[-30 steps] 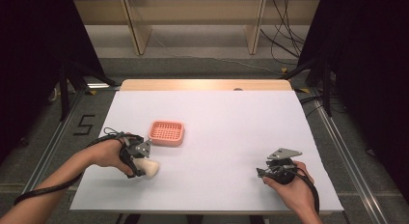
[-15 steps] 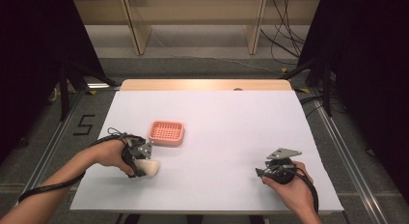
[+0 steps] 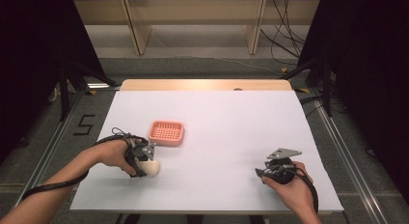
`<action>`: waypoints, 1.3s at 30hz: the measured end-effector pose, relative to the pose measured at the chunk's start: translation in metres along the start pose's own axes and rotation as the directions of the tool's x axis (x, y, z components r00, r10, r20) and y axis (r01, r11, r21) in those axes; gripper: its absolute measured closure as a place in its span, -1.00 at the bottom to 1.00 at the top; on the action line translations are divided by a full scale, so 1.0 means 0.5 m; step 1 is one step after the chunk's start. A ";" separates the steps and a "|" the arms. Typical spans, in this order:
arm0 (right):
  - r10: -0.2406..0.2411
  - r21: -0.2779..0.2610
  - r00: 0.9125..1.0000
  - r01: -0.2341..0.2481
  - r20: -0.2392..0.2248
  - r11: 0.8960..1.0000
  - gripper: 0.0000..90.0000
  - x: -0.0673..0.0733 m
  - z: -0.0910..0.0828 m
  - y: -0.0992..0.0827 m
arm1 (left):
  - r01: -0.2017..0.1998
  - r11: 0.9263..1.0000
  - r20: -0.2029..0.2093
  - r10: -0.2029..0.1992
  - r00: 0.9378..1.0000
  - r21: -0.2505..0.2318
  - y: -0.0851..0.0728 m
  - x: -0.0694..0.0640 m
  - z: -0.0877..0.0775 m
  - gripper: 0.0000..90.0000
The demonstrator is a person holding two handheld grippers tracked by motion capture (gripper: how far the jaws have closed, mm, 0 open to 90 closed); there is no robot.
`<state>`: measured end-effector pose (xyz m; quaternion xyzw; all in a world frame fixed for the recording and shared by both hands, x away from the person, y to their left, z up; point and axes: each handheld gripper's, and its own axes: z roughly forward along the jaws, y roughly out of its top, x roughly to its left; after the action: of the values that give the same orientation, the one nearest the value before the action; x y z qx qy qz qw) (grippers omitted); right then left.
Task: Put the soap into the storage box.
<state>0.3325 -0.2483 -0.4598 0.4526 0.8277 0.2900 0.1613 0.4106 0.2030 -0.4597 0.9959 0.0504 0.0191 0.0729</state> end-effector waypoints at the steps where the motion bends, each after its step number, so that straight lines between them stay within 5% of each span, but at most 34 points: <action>1: 0.000 0.002 1.000 0.000 -0.001 1.000 0.19 0.000 0.000 0.000 | 0.000 1.000 0.000 0.000 1.000 0.000 0.000 0.000 0.000 -0.05; 5: 0.017 0.009 1.000 -0.017 -0.009 1.000 0.19 0.002 0.000 0.000 | 0.021 1.000 0.025 -0.021 0.999 0.000 0.004 0.002 0.006 -0.06; 23: 0.026 0.016 1.000 -0.026 -0.009 1.000 0.17 0.003 0.001 -0.001 | 0.039 0.999 0.009 -0.039 0.999 -0.026 -0.002 -0.002 0.001 0.08; 39: 0.004 0.022 1.000 -0.004 0.002 1.000 0.16 0.000 0.002 -0.002 | 0.095 0.992 -0.016 -0.096 0.995 -0.077 -0.027 -0.014 -0.002 0.09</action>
<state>0.3324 -0.2482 -0.4612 0.4564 0.8296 0.2808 0.1568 0.4023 0.2155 -0.4611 0.9886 0.0980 0.0274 0.1112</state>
